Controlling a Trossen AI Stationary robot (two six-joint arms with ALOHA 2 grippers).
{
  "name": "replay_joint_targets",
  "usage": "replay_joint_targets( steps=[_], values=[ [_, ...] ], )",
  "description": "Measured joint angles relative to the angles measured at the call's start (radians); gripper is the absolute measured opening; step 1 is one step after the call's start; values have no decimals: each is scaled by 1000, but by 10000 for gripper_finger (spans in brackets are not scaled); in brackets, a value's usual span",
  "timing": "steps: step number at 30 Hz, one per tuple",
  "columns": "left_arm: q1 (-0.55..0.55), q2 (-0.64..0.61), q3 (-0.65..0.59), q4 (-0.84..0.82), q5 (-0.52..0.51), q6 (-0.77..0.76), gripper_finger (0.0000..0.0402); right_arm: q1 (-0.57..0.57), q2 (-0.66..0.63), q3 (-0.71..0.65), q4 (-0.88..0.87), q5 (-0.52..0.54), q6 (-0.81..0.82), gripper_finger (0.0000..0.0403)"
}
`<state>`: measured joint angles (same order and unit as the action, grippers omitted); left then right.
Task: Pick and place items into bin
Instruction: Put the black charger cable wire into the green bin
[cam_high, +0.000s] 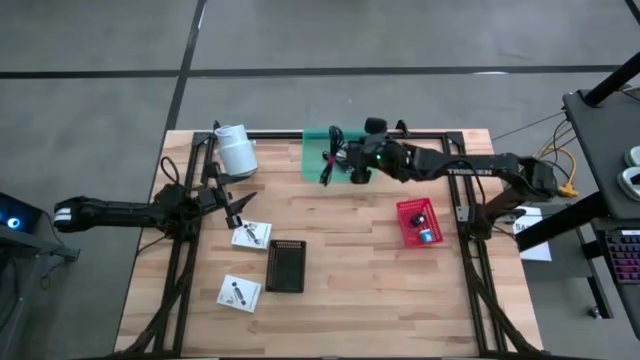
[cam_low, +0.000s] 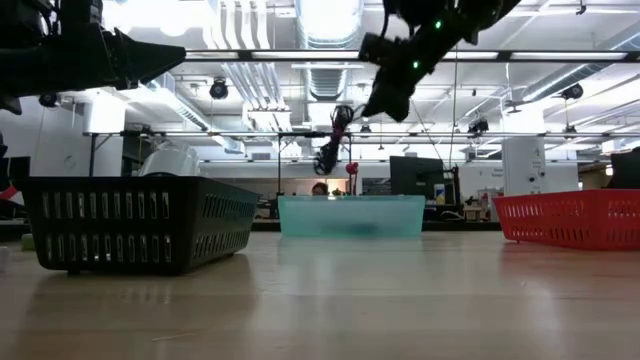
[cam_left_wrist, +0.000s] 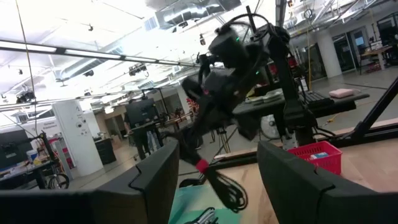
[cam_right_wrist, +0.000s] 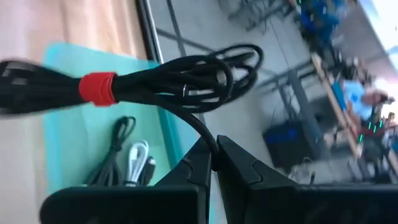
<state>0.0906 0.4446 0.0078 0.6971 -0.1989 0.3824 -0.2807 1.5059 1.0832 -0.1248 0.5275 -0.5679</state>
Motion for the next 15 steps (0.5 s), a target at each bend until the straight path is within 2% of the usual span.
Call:
replay_joint_targets(
  steps=[8, 15],
  values=[
    [0, 0, 0, 0, 0, 0, 200, -128, 82, -4, 44, 0, 64, 9],
    [0, 0, 0, 0, 0, 0, 200, -188, 150, 5, 55, -3, 94, 11]
  ],
)
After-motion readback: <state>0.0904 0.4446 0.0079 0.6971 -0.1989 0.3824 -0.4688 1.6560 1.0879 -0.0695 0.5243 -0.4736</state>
